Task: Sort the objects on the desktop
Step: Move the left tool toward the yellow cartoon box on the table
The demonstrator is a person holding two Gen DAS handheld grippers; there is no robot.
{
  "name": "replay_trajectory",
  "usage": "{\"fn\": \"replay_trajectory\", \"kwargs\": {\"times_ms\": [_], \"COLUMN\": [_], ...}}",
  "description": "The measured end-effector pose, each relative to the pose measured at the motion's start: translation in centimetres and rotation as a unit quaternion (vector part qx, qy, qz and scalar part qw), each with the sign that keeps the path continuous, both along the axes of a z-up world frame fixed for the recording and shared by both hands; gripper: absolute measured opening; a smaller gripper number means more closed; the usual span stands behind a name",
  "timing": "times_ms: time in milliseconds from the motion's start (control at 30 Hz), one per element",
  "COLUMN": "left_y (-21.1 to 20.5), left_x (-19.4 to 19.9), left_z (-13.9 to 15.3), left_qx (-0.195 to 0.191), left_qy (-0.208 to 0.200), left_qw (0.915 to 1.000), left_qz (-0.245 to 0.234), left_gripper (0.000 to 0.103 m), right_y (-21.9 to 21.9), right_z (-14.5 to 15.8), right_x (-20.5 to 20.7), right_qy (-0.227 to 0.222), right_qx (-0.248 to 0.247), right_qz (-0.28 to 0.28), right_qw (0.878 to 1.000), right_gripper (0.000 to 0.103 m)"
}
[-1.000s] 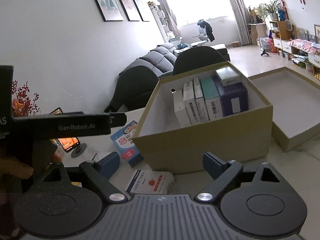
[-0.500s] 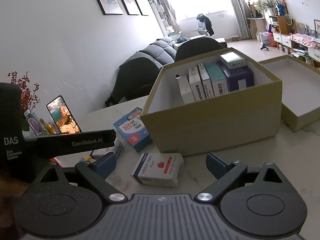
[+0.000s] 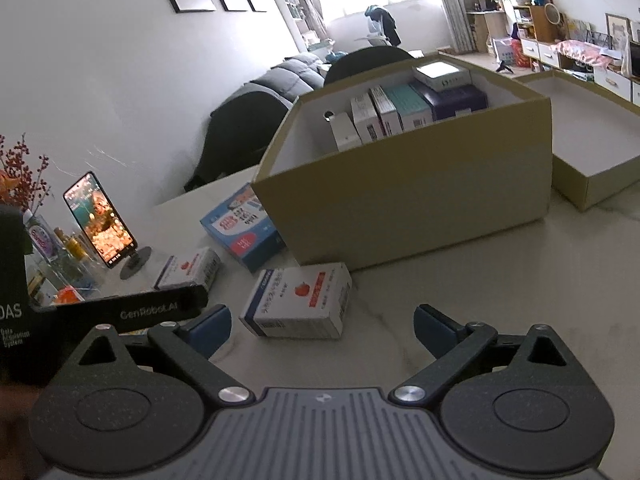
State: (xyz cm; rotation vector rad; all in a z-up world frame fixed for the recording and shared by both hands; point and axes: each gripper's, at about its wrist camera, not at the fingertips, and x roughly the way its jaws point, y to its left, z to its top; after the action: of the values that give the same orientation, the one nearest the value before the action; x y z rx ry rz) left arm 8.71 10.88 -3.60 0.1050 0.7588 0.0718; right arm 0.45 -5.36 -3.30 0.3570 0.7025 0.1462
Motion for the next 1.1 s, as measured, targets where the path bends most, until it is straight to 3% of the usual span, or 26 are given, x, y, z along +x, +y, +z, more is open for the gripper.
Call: {"fn": "replay_trajectory", "kwargs": {"times_ms": [300,600,867,1100], "left_y": [3.7,7.9,10.2,11.0], "left_x": [-0.2,-0.6,-1.1,-1.2], "left_z": [-1.2,-2.0,-3.1,-4.6], "left_qx": [0.007,0.003,-0.017,-0.057], "left_qy": [0.003,0.009,0.008,0.017], "left_qw": [0.9996,0.9981,0.9984,0.9963], "left_qz": [0.026,0.061,0.053,0.062], "left_gripper": [0.103,0.103,0.103,0.103], "right_y": [2.0,5.3,7.4,5.8], "right_z": [-0.7,-0.7,-0.7,-1.5], "right_x": [1.4,3.6,5.1,5.5], "right_qy": [0.014,0.013,0.004,0.017], "right_qx": [-0.011,-0.030,-0.048,-0.073], "right_qz": [0.024,0.108,0.157,0.096], "right_qw": [1.000,0.994,0.986,0.993], "right_gripper": [0.099,0.099,0.094,0.094]}}
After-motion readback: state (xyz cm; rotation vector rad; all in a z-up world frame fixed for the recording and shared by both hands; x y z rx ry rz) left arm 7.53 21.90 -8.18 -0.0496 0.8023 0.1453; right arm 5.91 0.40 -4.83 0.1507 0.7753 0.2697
